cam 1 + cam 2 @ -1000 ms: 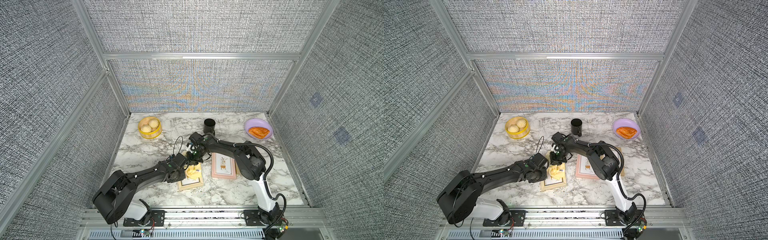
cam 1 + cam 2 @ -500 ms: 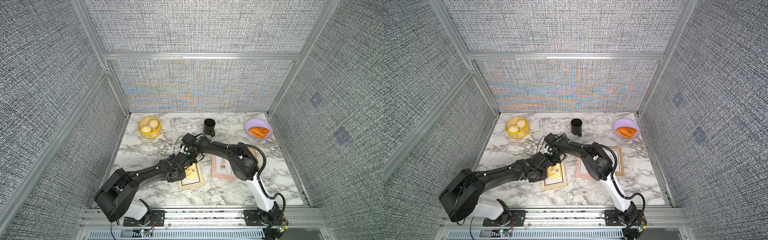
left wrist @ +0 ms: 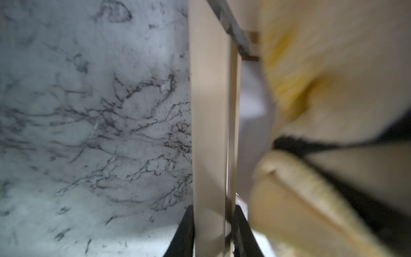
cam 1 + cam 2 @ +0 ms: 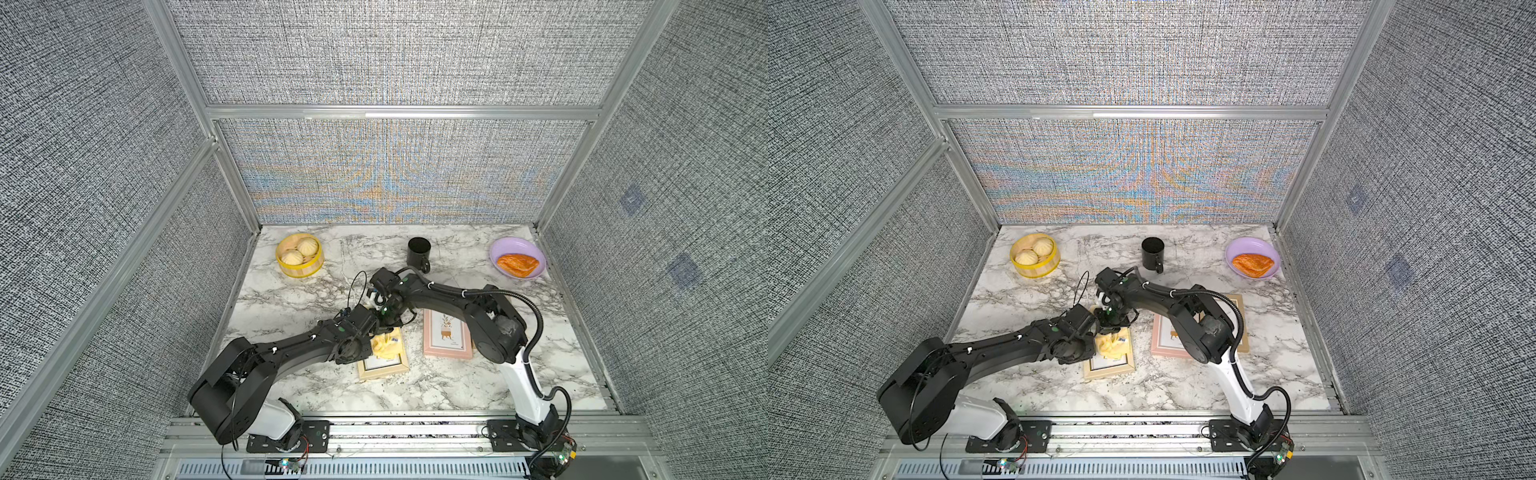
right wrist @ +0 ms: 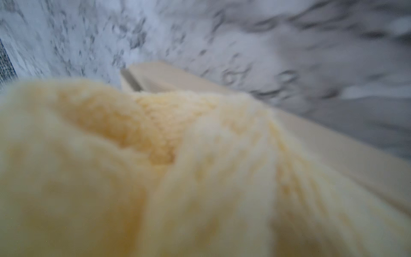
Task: Wipe the picture frame with a cloth
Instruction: Wipe the dirt from the picture frame.
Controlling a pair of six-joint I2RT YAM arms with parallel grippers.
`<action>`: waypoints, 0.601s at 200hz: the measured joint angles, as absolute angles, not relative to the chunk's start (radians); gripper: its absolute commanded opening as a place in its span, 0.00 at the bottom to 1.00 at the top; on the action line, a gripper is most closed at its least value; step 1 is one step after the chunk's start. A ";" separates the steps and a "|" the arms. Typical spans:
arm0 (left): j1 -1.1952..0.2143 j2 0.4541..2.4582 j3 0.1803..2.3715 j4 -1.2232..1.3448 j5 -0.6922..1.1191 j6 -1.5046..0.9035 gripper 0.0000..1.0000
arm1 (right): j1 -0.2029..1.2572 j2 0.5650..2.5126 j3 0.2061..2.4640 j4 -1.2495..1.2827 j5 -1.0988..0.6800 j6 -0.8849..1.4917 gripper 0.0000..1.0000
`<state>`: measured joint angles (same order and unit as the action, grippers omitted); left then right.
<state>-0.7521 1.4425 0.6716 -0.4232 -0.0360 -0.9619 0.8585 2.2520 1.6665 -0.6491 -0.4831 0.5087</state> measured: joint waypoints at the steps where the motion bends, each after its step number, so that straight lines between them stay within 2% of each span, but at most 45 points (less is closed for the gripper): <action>1: -0.752 1.443 0.672 -0.424 -0.036 -0.962 0.00 | 0.862 2.253 1.668 -0.648 -0.484 0.511 0.00; 30: -0.750 1.441 0.675 -0.434 -0.030 -0.969 0.00 | 0.867 2.253 1.675 -0.658 -0.468 0.506 0.00; 77: -0.750 1.428 0.666 -0.421 -0.030 -0.974 0.00 | 0.781 2.199 1.607 -0.686 -0.437 0.510 0.00; 120: -0.751 1.407 0.649 -0.413 -0.031 -0.979 0.00 | 0.782 2.160 1.565 -0.675 -0.382 0.522 0.00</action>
